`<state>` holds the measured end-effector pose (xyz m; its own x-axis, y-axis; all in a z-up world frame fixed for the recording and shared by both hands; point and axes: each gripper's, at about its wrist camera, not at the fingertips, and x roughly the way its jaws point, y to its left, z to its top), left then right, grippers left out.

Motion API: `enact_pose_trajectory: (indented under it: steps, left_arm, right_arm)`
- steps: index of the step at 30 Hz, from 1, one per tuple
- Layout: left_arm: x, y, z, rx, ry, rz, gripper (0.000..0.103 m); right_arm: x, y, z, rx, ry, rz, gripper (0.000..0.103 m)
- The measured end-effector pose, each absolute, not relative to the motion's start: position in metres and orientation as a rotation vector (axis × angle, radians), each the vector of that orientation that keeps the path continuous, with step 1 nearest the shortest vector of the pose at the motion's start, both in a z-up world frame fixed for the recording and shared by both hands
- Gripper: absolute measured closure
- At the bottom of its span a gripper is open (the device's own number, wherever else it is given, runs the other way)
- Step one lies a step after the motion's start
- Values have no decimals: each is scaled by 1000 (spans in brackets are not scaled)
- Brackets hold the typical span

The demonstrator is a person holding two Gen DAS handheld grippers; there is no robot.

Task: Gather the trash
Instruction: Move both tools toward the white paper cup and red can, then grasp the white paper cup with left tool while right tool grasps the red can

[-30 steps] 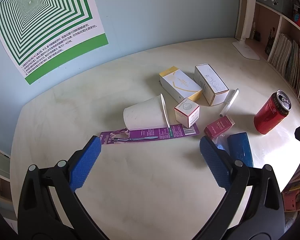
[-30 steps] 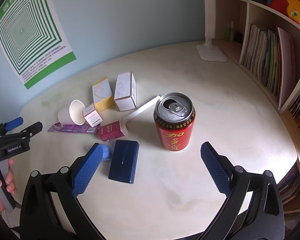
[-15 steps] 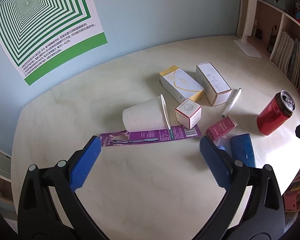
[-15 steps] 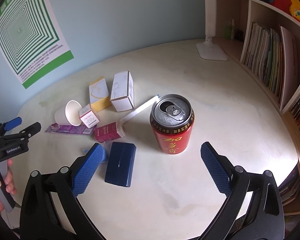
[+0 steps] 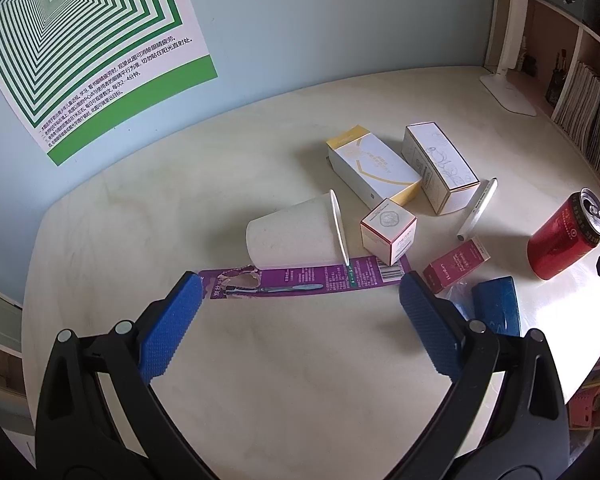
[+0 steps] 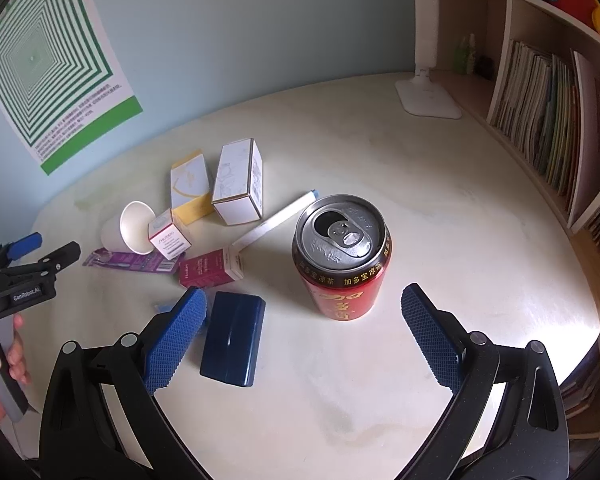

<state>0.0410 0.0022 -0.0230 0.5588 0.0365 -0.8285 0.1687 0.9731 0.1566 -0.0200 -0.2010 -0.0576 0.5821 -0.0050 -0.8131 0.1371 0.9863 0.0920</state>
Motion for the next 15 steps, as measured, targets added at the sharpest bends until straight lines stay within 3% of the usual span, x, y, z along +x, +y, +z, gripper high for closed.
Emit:
enact_pose_trajectory:
  steps: [15]
  left_arm:
    - [53, 1, -33, 230, 1006, -73, 7]
  right_arm:
    - [-10, -206, -64, 151, 969, -88, 6]
